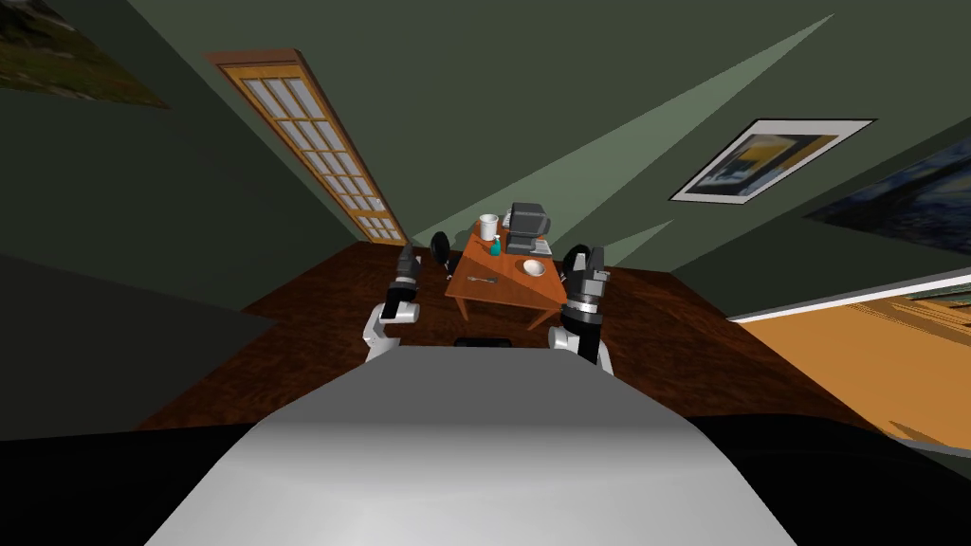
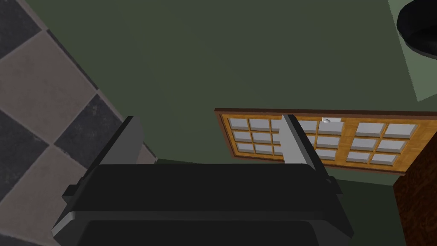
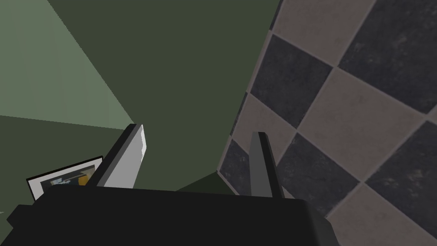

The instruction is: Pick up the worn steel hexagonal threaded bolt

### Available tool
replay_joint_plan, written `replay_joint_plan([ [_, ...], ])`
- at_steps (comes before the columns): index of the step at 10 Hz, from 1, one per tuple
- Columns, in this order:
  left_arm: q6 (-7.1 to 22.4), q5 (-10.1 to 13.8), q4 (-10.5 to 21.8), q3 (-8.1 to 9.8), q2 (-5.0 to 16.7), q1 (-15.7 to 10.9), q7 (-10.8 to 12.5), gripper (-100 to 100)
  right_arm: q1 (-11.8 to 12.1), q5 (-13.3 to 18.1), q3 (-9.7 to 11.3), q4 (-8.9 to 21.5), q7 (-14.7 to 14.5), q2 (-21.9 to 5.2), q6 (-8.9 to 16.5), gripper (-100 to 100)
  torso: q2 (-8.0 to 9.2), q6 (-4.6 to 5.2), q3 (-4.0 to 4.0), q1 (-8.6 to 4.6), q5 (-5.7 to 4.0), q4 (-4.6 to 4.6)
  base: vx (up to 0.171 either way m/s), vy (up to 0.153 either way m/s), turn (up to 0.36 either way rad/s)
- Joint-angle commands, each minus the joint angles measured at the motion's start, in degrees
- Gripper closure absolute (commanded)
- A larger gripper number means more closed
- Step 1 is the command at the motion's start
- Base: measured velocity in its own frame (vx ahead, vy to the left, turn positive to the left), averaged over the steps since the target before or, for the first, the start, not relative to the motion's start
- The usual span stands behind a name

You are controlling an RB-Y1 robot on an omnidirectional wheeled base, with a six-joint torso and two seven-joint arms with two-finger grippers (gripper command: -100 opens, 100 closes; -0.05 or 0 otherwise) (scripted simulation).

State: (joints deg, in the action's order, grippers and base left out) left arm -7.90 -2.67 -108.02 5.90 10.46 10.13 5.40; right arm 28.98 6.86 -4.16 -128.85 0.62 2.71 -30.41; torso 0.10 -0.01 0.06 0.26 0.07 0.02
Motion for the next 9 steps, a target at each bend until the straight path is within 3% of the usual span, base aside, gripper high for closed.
replay_joint_plan([
  [1,2.9,0.0,2.7,0.38,0.4,-2.0,0.2,-100,0.0,0.0,0.0,0.0,0.0,0.0,0.0,0,0.00,0.00,0.00,0.00,0.00,0.00,-0.031,0.052,-0.059],
  [4,7.4,0.0,6.9,1.07,0.7,-6.2,0.6,-100,0.0,0.0,0.0,0.0,0.0,0.0,0.0,0,-0.06,0.00,-0.03,-0.04,-0.01,-0.01,-0.026,0.058,-0.087],
  [5,7.4,0.0,8.2,1.07,0.7,-6.2,0.6,-100,0.0,0.0,0.0,0.0,0.0,0.0,0.0,0,-0.06,0.02,-0.03,-0.06,-0.02,-0.01,-0.022,0.036,-0.049],
  [6,9.7,0.0,10.6,1.40,0.7,-8.3,0.8,-100,0.0,0.0,0.0,0.0,0.0,0.0,0.0,0,-0.06,-0.01,-0.04,-0.11,-0.02,-0.02,-0.023,0.033,-0.095],
  [9,11.9,0.1,14.1,1.70,0.6,-10.3,1.1,-100,0.0,0.0,0.0,0.0,0.0,0.0,0.0,0,-0.09,0.02,-0.05,-0.16,-0.04,-0.02,-0.017,0.027,-0.070],
])
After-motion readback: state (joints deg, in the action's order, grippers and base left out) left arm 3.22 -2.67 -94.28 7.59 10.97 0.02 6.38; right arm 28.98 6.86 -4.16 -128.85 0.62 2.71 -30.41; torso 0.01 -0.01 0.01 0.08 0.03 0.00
